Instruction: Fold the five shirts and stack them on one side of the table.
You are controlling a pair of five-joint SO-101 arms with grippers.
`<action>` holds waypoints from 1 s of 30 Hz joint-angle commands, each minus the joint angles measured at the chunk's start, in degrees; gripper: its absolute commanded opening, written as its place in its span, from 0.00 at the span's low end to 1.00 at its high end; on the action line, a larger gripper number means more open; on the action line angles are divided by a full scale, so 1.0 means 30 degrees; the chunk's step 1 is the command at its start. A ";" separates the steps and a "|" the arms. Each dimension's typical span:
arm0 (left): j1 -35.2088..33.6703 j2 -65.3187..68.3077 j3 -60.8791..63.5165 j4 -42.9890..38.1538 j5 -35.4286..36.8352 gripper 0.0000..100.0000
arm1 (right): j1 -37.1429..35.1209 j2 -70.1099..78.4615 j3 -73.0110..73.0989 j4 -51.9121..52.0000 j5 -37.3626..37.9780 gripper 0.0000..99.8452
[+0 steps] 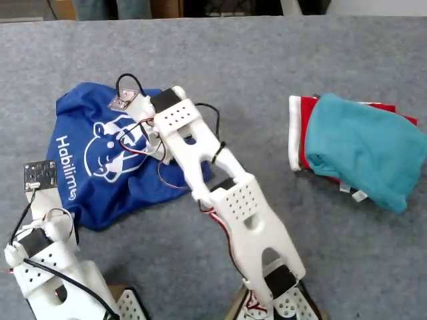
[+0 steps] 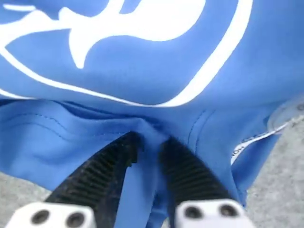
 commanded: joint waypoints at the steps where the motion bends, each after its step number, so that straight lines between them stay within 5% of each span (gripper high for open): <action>1: 0.0015 -0.0205 0.0015 -0.0205 0.0147 0.03 | -0.0059 -0.0190 -0.0806 -0.0059 0.0059 0.02; 11: 0.0015 -0.0205 -0.0542 -0.0234 0.0147 0.03 | 0.2227 -0.0220 -0.4821 0.2960 0.0996 0.02; 17: 0.0044 -0.0205 -0.1890 -0.0147 0.0147 0.03 | 0.2872 -0.2652 -0.2828 0.2930 0.1231 0.01; 23: 0.2125 -0.0147 -0.4791 0.1319 0.1143 0.03 | 0.2842 -0.8923 0.1333 0.2930 0.1084 0.01; 30: 0.5905 0.3604 -1.4315 0.4542 0.4835 0.03 | 0.2872 -1.8945 0.3678 0.2901 -0.0029 0.01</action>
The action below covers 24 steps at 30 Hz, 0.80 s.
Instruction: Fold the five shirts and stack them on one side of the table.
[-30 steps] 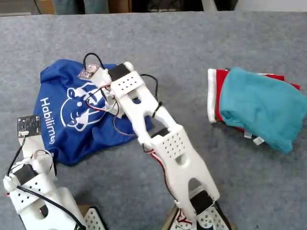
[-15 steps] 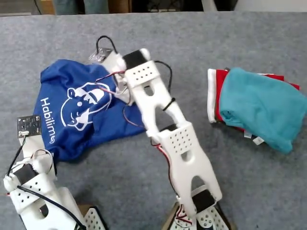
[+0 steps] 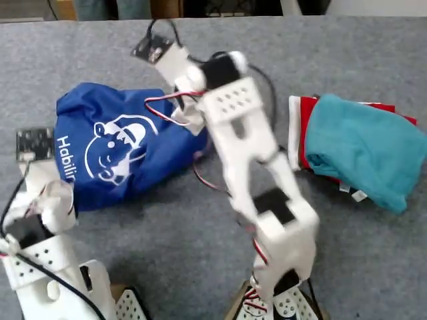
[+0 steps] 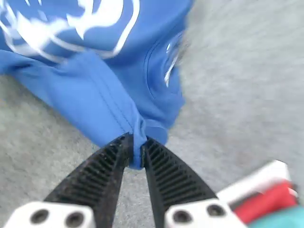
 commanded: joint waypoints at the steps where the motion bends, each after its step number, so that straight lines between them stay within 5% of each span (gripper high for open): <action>1: 0.1744 0.3194 -0.7018 0.1612 0.1875 0.03 | 0.0264 -0.6432 0.0015 0.0176 -0.0996 0.01; 9: 0.4586 1.2015 -2.2696 0.8791 0.3048 0.03 | 0.3048 -1.3582 -0.3326 -0.1231 -0.2930 0.01; 13: 0.4967 1.1868 -2.7121 0.8733 0.3018 0.03 | 0.4718 -1.5399 -0.5377 -0.2462 -0.2872 0.01; 19: 0.4821 0.8996 -2.7736 0.8733 0.3048 0.03 | 0.6271 -1.7128 -0.7604 -0.3311 -0.2872 0.01; 24: 0.4967 0.5011 -2.3692 0.8733 0.2930 0.03 | 0.7092 -1.6894 -0.6930 -0.4425 -0.2872 0.01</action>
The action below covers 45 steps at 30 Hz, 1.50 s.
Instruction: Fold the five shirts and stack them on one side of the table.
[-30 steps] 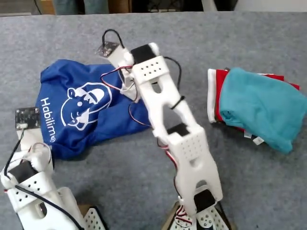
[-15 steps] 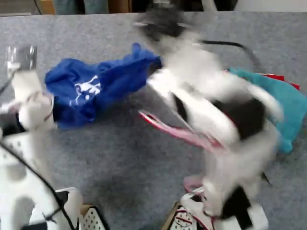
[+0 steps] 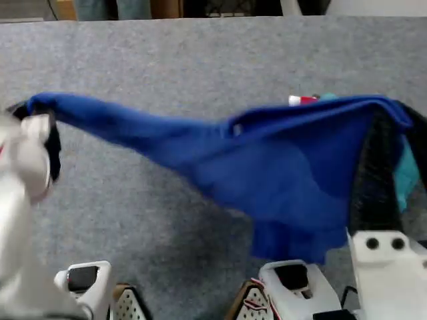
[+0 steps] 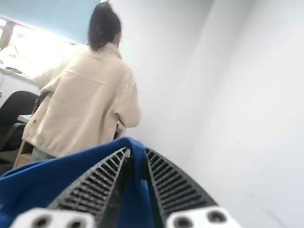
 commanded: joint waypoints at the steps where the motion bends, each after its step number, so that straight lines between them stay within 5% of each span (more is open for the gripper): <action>1: 0.0161 -0.2696 0.3062 0.0088 0.0000 0.03 | 0.0410 0.0630 0.1275 -0.0996 -0.0117 0.01; 8: 0.0103 -0.5099 1.0095 -0.1407 -0.0059 0.03 | 0.0352 0.3648 0.7692 -0.3722 -0.0234 0.01; 14: -0.0015 -0.2432 1.6337 -1.4183 0.0147 0.03 | -0.1348 0.6901 1.2850 -1.0667 -0.0264 0.01; 18: -0.1011 0.1641 1.5516 -2.1890 0.1524 0.03 | -0.1436 0.9861 1.3407 -1.5883 -0.0264 0.01; 21: -0.2125 0.4718 1.2791 -2.4821 0.3370 0.03 | -0.1407 1.2352 1.2059 -1.8168 -0.0264 0.01; 27: -0.2359 0.9700 0.8015 -2.2769 0.3810 0.03 | -0.1495 1.7597 0.6432 -1.7758 -0.0264 0.01; 33: -0.2476 1.2542 0.8190 -2.1509 0.3751 0.03 | -0.1407 2.2344 0.1128 -1.3861 -0.0264 0.01; 40: -0.2564 1.2952 1.1326 -2.1509 0.3692 0.03 | -0.1407 2.4952 -0.3707 -0.5363 -0.0147 0.01; 45: -0.2505 1.2952 1.5136 -2.1480 0.1319 0.03 | -0.1436 2.5626 -0.5495 0.2022 0.0440 0.01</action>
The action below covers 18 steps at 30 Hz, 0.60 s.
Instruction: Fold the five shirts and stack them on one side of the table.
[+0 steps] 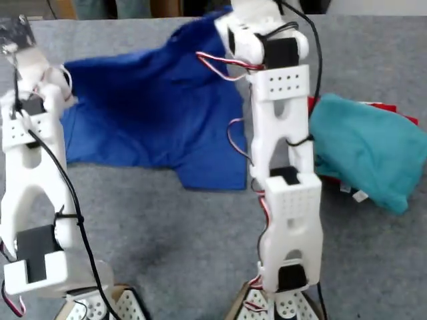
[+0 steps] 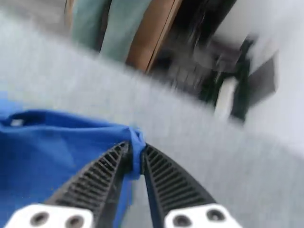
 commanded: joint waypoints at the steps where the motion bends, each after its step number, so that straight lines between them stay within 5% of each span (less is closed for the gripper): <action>1: -0.0103 -0.0117 0.2505 0.0059 -0.1788 0.03 | -0.0205 0.0073 -0.1714 0.5099 0.1084 0.01; 6: -0.0220 -0.0147 0.6520 0.0059 -0.4337 0.03 | 0.0234 -0.0601 0.0630 0.5773 0.1348 0.01; 18: -0.2623 0.0000 0.8161 -0.0147 -0.5275 0.03 | 0.0645 -1.1238 1.8886 0.2491 0.3722 0.01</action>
